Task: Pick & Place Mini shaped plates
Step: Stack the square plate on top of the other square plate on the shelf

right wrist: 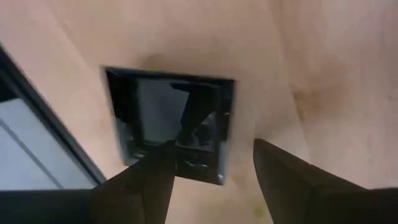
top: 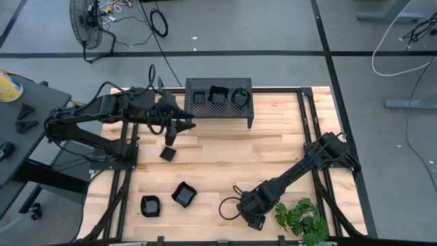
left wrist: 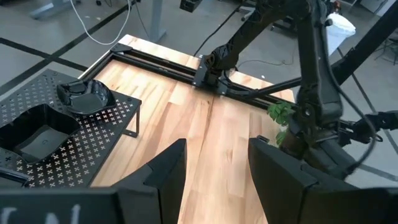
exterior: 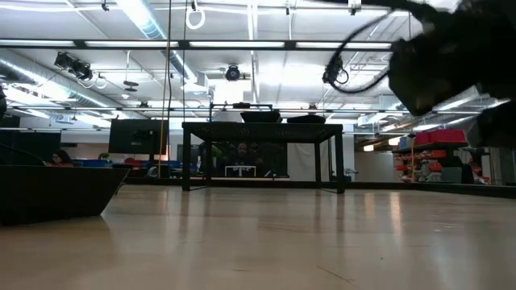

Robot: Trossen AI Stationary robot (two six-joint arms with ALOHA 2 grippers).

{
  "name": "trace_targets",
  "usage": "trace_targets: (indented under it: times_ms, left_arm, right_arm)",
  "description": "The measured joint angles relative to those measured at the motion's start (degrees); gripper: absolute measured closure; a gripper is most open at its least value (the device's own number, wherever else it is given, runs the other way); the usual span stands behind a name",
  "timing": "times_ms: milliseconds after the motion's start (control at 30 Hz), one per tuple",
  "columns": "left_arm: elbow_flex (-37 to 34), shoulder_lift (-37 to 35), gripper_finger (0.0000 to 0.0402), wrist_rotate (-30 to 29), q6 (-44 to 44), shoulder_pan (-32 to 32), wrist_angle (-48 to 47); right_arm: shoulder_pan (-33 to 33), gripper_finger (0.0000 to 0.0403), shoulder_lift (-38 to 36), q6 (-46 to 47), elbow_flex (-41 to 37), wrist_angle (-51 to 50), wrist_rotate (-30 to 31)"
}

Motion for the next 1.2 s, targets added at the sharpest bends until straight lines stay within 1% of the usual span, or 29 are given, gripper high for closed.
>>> trace_targets:
  times_ms: [100,300,400,867,1000,1200]
  left_arm:
    - [0.0,0.0,0.0225,0.0,-1.0,0.0,-0.3]
    - [0.0,0.0,0.0225,0.0,-1.1,0.0,-0.3]
    - [0.0,0.0,0.0225,-0.1,-1.1,0.0,-0.3]
    - [0.0,0.0,0.0225,-0.2,-1.1,0.0,-0.3]
    - [0.0,0.0,0.0225,-0.2,-1.0,0.0,-0.3]
    - [0.0,0.0,0.0225,-0.2,-1.0,0.0,-0.3]
  right_arm:
    - [0.0,0.0188,-0.6,0.5,-2.2,3.2,-0.8]
    - [0.0,0.0189,-1.6,0.7,-4.3,6.1,-1.2]
    - [-0.1,0.0199,-1.7,0.7,-5.2,7.3,-2.0]
    - [-0.5,0.0315,-1.8,0.2,-5.8,7.8,-2.3]
    - [-0.5,0.0338,-1.7,1.0,-5.8,8.2,-2.3]
    - [-0.5,0.0361,-1.6,1.1,-5.8,10.1,-2.4]
